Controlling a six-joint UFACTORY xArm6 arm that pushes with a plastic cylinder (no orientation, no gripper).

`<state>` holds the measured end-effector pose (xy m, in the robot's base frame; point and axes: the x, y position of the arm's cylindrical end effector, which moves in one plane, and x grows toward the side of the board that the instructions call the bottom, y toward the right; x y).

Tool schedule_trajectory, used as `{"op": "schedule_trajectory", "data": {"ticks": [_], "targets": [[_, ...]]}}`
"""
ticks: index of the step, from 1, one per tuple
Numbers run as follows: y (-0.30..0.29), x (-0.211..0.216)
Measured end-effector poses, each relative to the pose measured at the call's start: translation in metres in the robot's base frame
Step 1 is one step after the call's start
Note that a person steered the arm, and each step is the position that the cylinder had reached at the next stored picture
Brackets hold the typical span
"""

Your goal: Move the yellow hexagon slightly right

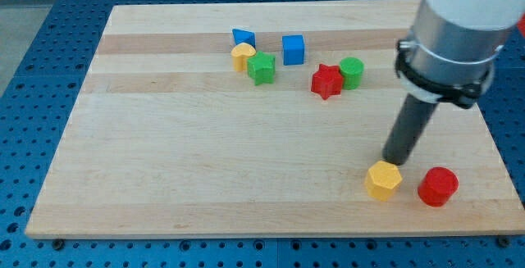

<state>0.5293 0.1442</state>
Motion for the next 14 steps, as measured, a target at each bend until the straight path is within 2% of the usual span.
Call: {"op": "schedule_trajectory", "data": {"ticks": [1, 2, 3, 4, 5, 6, 9, 14], "targets": [[-0.034, 0.030], [-0.036, 0.059], [-0.053, 0.053], [-0.106, 0.029], [-0.161, 0.038], [-0.171, 0.082], [-0.156, 0.089], [-0.040, 0.089]]}}
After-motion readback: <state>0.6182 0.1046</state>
